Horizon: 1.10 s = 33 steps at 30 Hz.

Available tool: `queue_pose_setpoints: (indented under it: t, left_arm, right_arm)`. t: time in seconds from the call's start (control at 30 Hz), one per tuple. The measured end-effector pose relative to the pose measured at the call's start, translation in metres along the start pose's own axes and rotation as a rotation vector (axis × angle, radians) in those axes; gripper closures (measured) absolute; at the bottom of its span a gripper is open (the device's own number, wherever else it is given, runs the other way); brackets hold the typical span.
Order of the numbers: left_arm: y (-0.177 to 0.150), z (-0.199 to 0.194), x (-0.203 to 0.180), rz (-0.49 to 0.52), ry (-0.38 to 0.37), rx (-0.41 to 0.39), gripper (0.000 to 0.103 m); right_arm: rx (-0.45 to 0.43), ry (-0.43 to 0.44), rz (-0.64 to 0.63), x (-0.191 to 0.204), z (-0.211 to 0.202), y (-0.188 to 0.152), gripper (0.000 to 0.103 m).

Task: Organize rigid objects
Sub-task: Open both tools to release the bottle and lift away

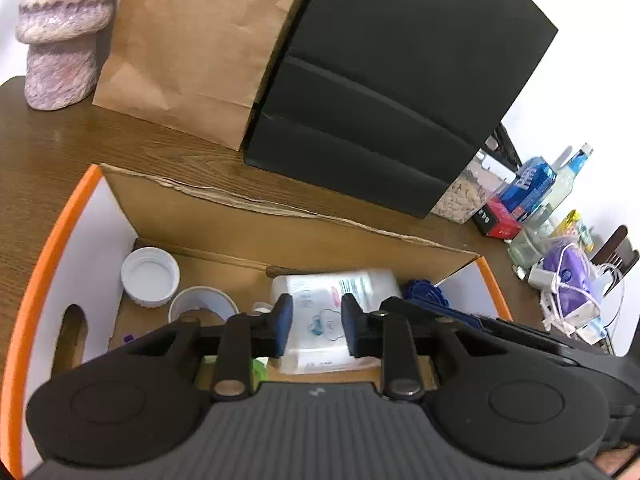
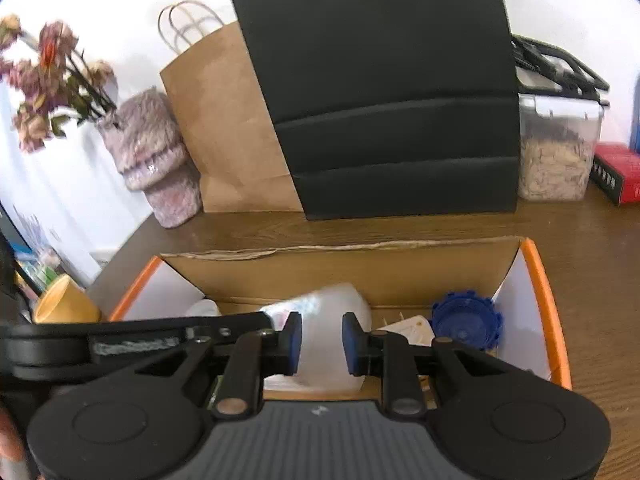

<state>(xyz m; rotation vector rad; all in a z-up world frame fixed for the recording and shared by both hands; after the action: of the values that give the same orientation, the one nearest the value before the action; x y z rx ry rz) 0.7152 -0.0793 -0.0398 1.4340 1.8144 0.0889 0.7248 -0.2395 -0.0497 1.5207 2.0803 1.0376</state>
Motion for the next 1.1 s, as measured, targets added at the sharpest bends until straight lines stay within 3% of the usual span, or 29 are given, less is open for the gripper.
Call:
queue_pose_setpoints:
  t: [0.07, 0.13, 0.2, 0.37, 0.43, 0.53, 0.63, 0.67, 0.77, 0.93, 1.1]
  left_arm:
    - [0.001, -0.008, 0.001, 0.002, 0.015, -0.009, 0.071]
    - [0.005, -0.020, 0.000, 0.012, 0.030, -0.035, 0.070]
    - [0.009, -0.037, -0.002, 0.003, 0.045, -0.060, 0.065]
    - [0.007, -0.089, -0.019, 0.100, 0.080, -0.130, 0.052]
    - [0.003, -0.114, -0.026, 0.129, 0.100, -0.181, 0.052]
    - [-0.011, -0.153, -0.037, 0.211, 0.156, -0.314, 0.050]
    - [-0.034, -0.195, -0.048, 0.321, 0.164, -0.469, 0.033]
    - [-0.043, -0.208, -0.049, 0.335, 0.153, -0.510, 0.025]
    - [-0.070, -0.239, -0.048, 0.316, 0.094, -0.580, 0.021]
    - [-0.115, -0.268, -0.042, 0.319, 0.016, -0.669, 0.006]
    - [-0.147, -0.278, -0.036, 0.392, 0.008, -0.672, 0.005]
  right_arm:
    - [0.004, -0.063, -0.040, 0.003, -0.002, 0.002, 0.080]
    - [0.037, -0.024, -0.023, 0.008, 0.001, 0.002, 0.083]
    - [0.023, -0.061, -0.024, 0.013, -0.009, 0.004, 0.083]
    - [-0.031, -0.101, -0.090, 0.036, -0.066, 0.024, 0.081]
    - [-0.059, -0.133, -0.125, 0.044, -0.099, 0.030, 0.081]
    - [-0.097, -0.165, -0.169, 0.055, -0.145, 0.031, 0.073]
    - [-0.166, -0.186, -0.200, 0.064, -0.192, 0.020, 0.061]
    - [-0.196, -0.198, -0.207, 0.067, -0.203, 0.016, 0.048]
    - [-0.342, -0.210, -0.217, 0.075, -0.238, -0.013, 0.018]
    - [-0.484, -0.233, -0.229, 0.085, -0.256, -0.063, 0.016]
    - [-0.524, -0.306, -0.207, 0.085, -0.266, -0.098, 0.013]
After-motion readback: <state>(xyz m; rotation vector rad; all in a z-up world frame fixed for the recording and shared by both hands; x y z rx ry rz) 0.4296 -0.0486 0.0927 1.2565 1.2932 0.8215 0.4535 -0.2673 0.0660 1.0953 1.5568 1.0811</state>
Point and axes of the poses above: each gripper's, at about its wrist camera, not at the fingertips, and z roughly the way its jaws point, x to its left, y to its top, the point moved 5 cm from there along z, roughly the way its jaws point, and after that the axes turned 13 degrees about -z, right-handed, at the moved point
